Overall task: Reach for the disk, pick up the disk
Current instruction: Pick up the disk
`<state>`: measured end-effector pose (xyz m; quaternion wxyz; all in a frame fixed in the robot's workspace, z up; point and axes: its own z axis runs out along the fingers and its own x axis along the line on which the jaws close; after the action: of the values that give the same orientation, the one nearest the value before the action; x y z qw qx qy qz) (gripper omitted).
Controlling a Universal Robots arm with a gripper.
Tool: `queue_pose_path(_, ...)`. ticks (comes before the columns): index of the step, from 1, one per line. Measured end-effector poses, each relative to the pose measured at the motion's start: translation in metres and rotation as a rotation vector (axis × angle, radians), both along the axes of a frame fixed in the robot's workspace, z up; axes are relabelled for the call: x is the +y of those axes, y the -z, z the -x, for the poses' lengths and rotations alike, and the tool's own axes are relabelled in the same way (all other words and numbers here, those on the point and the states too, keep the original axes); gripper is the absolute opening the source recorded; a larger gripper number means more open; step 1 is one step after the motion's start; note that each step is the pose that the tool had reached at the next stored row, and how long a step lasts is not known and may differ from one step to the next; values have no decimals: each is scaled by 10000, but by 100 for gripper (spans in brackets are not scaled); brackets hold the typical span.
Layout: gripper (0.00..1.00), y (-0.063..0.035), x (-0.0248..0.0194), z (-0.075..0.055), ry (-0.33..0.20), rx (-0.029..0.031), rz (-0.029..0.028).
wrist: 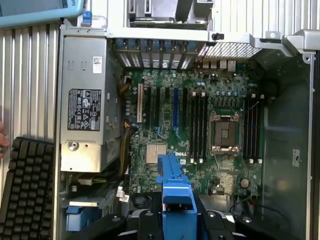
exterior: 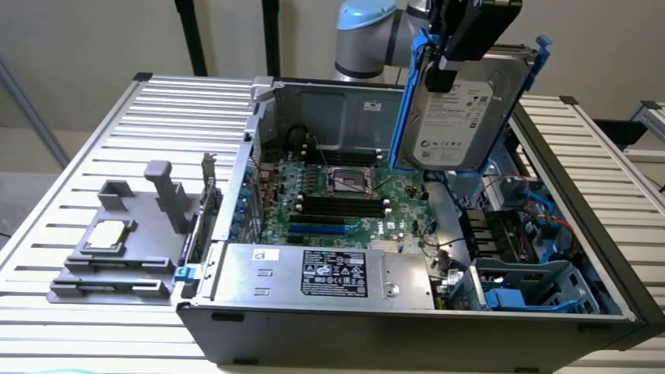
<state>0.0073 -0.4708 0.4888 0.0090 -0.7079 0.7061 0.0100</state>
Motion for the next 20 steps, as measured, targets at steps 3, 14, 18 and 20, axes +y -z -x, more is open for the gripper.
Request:
queue_pose_path(3,33,-14,-88,-52,0,0,2)
queue_pose_path(14,33,-80,-394,-236,0,2,0)
queue_pose_path(18,33,-107,-497,-306,0,2,-8)
queue_pose_path(20,33,-119,-543,-342,0,2,-20)
